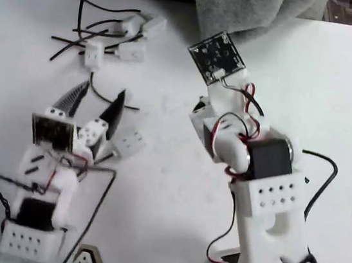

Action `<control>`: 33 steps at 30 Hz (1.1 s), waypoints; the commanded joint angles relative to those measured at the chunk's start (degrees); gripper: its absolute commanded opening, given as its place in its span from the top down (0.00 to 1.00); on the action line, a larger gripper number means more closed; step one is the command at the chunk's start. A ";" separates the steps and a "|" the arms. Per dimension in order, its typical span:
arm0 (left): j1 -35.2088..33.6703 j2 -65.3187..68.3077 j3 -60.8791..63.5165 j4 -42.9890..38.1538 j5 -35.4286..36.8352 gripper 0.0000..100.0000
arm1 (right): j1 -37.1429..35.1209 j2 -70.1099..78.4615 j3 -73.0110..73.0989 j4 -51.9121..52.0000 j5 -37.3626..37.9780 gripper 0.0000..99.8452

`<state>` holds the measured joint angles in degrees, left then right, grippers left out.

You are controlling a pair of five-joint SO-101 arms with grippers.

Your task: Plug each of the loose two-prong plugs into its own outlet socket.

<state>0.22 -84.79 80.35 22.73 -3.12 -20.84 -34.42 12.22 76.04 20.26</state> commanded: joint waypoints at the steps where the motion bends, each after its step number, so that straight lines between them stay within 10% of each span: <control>1: -0.75 19.82 -13.63 4.22 0.53 0.75 | 0.48 1.89 -4.84 2.86 0.09 0.98; 8: -5.23 39.78 -23.65 9.14 0.62 0.75 | -6.73 8.13 -7.21 3.56 0.44 0.98; 20: -16.84 37.23 -4.40 -12.57 3.16 0.75 | -12.62 37.05 -31.03 11.56 12.31 0.98; 33: -15.96 37.14 -3.52 -14.51 2.99 0.75 | -16.13 62.02 -57.05 22.37 12.57 0.98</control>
<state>-16.13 -46.11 77.10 9.27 -0.40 -35.96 24.66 -38.51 97.05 32.13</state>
